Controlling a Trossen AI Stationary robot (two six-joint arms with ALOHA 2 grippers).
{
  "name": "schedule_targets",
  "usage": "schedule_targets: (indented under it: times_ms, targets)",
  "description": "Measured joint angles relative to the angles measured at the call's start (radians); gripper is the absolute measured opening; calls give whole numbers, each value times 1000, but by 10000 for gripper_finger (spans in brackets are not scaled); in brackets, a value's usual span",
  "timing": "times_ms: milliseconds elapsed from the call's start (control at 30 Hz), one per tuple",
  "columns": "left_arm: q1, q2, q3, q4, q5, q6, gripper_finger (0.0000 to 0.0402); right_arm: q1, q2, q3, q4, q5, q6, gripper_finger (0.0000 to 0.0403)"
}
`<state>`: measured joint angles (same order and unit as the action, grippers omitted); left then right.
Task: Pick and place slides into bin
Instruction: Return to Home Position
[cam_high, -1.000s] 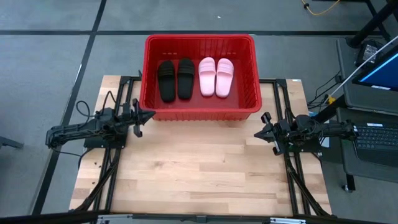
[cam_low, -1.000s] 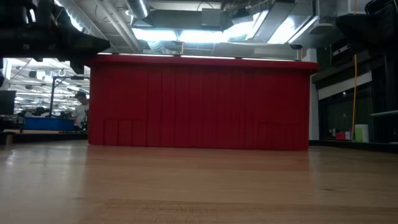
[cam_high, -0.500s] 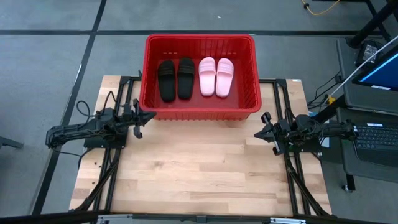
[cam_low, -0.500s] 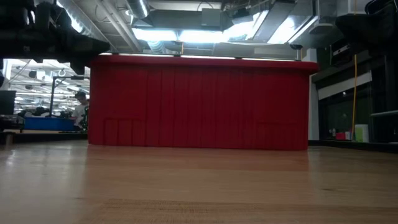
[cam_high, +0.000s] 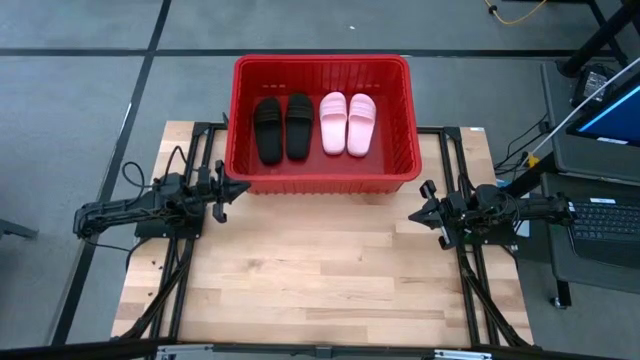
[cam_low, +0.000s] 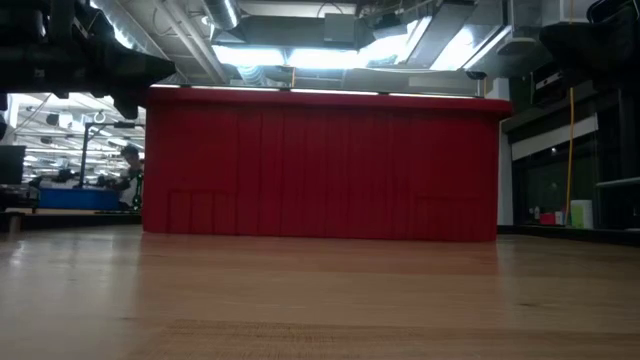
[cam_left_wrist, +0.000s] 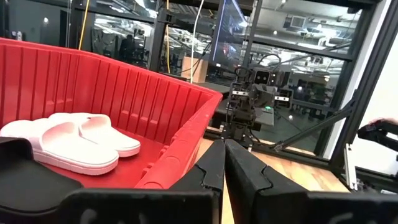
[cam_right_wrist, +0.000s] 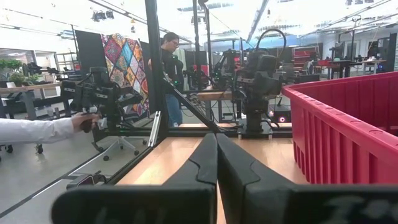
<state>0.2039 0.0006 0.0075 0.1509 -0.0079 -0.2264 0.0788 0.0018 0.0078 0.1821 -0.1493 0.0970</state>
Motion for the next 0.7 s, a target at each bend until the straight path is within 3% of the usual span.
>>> schedule_targets:
  times_ms: [700]
  targets:
    - [0,0,0,-1,0,3,7,0,0,0,0,0,0,6]
